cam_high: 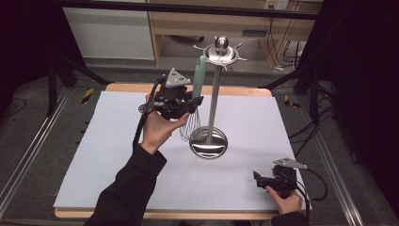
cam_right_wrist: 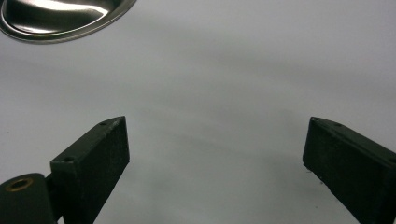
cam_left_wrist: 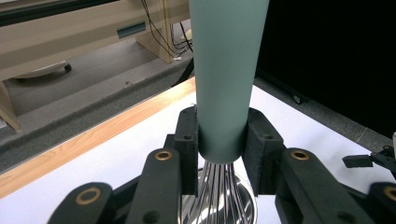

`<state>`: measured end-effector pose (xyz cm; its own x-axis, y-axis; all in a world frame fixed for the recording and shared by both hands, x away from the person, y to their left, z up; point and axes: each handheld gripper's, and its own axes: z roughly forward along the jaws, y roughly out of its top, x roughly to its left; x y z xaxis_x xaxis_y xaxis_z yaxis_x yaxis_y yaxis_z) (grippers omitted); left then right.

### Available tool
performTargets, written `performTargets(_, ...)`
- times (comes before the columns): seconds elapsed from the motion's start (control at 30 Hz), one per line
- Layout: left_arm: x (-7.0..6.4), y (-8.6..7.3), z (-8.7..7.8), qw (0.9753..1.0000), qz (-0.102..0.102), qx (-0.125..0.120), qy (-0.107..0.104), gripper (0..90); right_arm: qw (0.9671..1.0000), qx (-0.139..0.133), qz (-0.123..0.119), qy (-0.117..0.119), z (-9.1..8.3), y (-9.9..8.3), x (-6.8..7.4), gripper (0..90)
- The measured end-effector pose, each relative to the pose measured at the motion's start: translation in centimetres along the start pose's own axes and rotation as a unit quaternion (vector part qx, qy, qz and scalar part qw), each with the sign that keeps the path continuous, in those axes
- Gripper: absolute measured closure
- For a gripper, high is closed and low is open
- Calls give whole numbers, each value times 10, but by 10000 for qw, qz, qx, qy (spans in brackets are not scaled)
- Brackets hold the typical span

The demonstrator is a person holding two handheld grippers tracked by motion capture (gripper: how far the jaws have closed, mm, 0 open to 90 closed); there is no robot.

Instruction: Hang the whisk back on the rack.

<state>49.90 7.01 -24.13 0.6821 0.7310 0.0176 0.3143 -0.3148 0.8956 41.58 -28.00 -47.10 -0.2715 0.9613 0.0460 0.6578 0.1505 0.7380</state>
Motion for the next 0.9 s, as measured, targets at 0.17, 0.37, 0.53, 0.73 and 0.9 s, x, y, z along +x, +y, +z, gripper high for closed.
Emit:
performTargets(0.17,-1,2,4,10000,2,30,42,688,10000,-12,-49,8,1,0,0,76)
performTargets(0.37,1,-2,8,10000,24,-33,36,687,10000,-13,-22,5,0,0,0,76)
performTargets(0.53,1,-3,12,9999,20,-147,-18,686,10000,-14,-12,-8,0,0,0,76)
performTargets(0.73,2,-9,13,9988,14,-468,-172,664,10000,-5,-16,-1,0,0,1,76)
performTargets(0.9,4,-12,9,9978,51,-649,-152,607,10000,-3,-11,-8,0,0,1,76)
